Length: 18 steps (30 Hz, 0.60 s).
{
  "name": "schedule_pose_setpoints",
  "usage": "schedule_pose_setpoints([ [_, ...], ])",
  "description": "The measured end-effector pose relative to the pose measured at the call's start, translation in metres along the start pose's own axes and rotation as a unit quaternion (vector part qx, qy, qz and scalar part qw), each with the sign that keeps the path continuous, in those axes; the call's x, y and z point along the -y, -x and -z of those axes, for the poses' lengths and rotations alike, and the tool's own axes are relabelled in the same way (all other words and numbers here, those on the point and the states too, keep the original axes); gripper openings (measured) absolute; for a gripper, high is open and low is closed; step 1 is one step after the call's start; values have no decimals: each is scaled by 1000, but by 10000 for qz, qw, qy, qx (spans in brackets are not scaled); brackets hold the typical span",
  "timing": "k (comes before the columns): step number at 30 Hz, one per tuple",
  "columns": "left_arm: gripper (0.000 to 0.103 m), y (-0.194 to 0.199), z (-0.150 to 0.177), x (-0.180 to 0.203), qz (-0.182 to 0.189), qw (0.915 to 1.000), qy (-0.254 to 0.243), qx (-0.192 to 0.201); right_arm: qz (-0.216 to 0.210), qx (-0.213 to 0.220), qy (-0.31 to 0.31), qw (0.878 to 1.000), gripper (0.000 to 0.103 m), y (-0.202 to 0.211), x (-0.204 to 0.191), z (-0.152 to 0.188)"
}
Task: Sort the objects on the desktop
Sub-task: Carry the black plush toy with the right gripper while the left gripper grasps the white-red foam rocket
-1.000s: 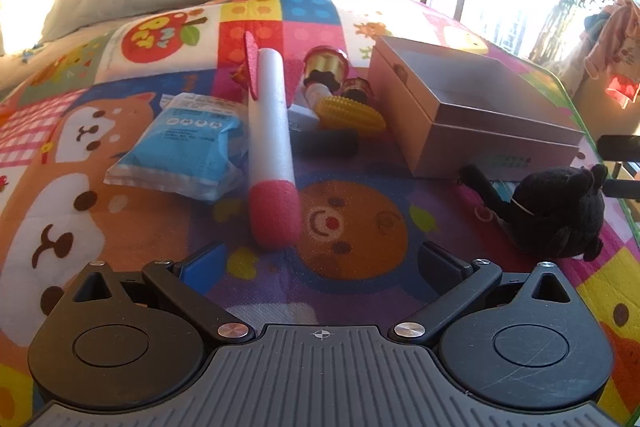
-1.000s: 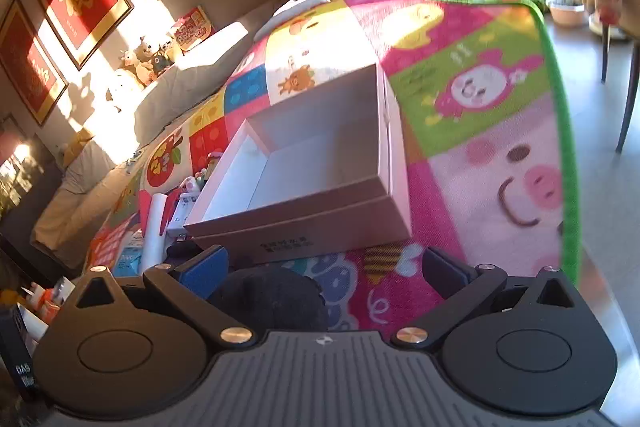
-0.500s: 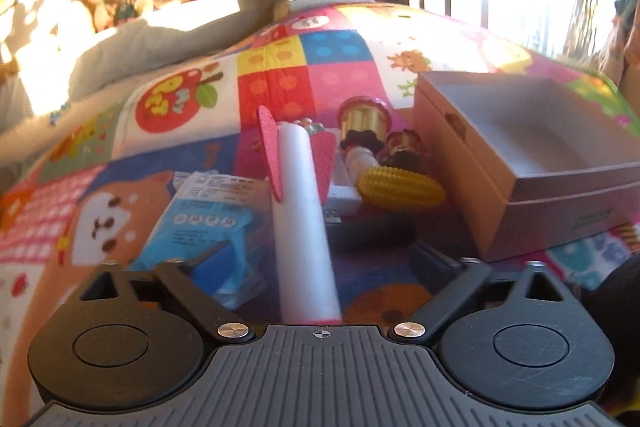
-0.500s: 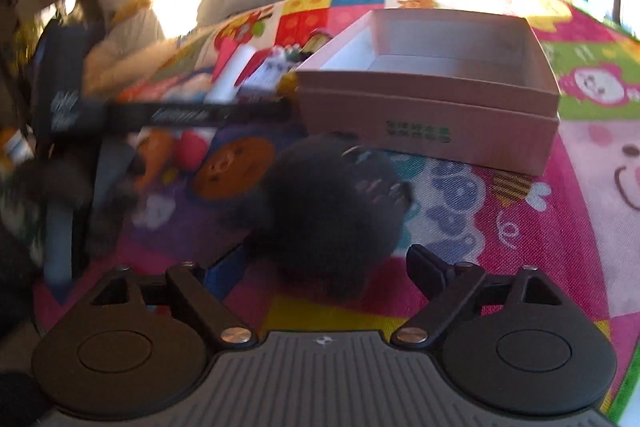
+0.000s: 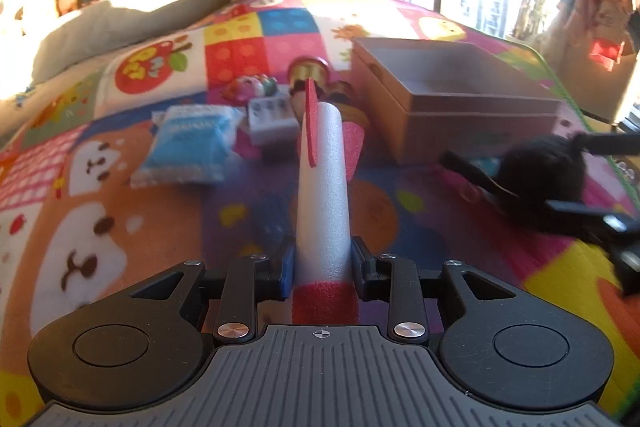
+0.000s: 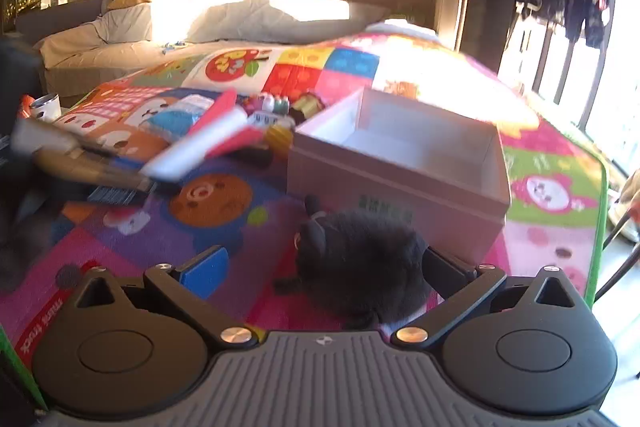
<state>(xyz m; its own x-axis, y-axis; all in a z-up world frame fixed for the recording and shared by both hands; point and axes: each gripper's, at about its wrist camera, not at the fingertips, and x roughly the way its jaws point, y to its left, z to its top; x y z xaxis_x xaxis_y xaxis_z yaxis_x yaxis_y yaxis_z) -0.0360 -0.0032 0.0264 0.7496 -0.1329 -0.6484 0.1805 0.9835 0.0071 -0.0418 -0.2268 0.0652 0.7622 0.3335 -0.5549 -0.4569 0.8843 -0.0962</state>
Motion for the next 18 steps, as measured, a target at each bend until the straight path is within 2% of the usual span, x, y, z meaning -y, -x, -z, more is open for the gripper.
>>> schedule_pose_setpoints([
  [3, 36, 4, 9, 2, 110, 9998, 115, -139, 384, -106, -85, 9992, 103, -16, -1, -7],
  [5, 49, 4, 12, 2, 187, 9995, 136, -204, 535, -227, -315, 9978, 103, -27, 4, -8],
  [6, 61, 4, 13, 1, 205, 9994, 157, -219, 554, -291, -455, 9970, 103, -31, 9, -8],
  [7, 67, 2, 11, 1, 203, 9994, 170, -221, 578, -356, -586, 9960, 103, -36, 14, -7],
  [10, 72, -3, 4, 3, 114, 9998, 71, -139, 625, -427, -796, 9940, 101, -45, 23, -5],
  [11, 72, -7, 1, 3, 60, 9999, 38, -124, 562, -432, -813, 9942, 91, -45, 24, -5],
  [12, 71, -11, -1, 3, 8, 9999, 20, -125, 471, -452, -810, 9946, 87, -44, 24, -6],
  [14, 65, -18, -4, 4, -54, 9999, -38, -159, 442, -463, -684, 9956, 85, -40, 21, -8],
  [17, 44, -21, -2, 6, -104, 9996, -142, -200, 189, -510, -650, 9964, 85, -25, 18, -10],
  [18, 33, -19, 0, 7, -95, 9997, -139, -191, 101, -515, -665, 9964, 85, -19, 19, -10],
])
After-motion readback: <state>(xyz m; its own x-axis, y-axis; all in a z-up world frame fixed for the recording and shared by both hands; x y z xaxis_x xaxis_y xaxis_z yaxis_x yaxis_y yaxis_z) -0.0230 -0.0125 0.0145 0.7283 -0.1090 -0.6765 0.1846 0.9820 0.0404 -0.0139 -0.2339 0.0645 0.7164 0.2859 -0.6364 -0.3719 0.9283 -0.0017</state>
